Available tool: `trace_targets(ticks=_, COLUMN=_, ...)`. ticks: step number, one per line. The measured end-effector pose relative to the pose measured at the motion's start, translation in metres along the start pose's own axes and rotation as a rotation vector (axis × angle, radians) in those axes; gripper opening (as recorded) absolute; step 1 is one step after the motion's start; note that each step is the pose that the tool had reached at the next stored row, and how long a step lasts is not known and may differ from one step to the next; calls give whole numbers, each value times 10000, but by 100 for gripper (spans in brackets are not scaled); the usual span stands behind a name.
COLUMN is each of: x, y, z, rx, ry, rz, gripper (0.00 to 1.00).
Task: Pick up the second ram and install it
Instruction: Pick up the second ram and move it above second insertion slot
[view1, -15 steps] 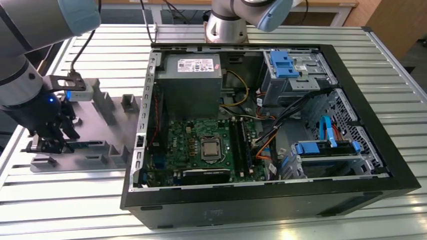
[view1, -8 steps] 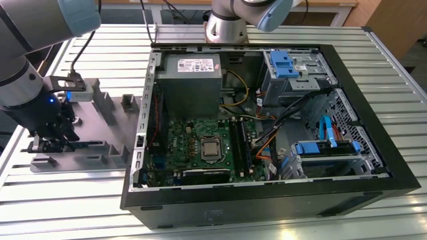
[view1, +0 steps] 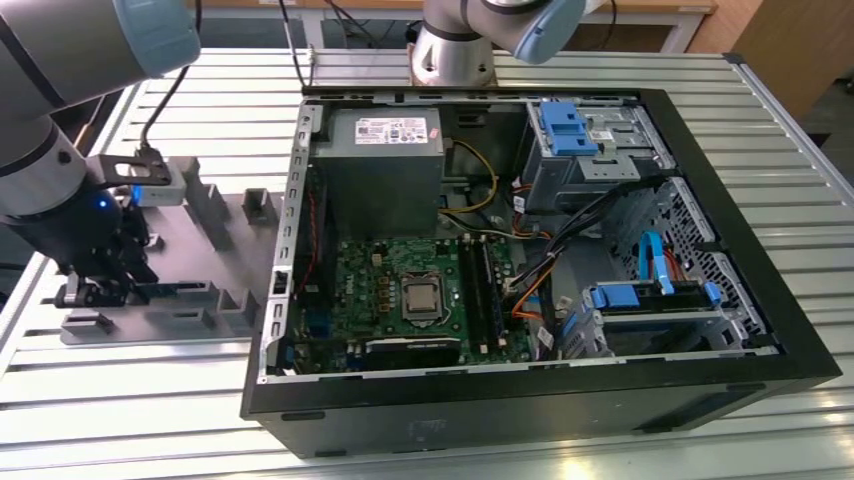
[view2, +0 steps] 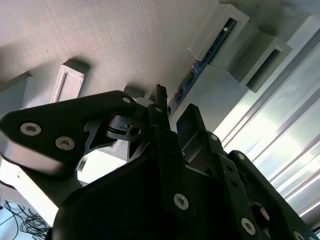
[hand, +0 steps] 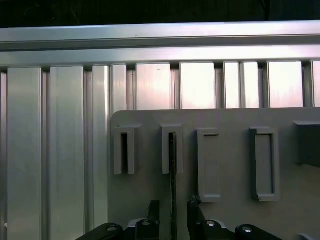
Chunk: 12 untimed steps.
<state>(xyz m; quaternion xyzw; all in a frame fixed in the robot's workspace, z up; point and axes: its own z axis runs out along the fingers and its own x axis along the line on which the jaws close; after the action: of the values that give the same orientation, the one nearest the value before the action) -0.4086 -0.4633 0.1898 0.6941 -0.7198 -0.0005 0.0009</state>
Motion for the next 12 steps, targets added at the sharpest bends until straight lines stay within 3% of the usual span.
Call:
trace_targets(ticks=10, x=0, y=1, z=30, rx=0, ry=1, rz=0, gripper=35)
trace_targets(ticks=11, x=0, y=1, z=30, rx=-1, ry=1, rz=0, gripper=27)
trace_targets(ticks=12, x=0, y=1, z=30, rx=-1, ry=1, rz=0, gripper=27)
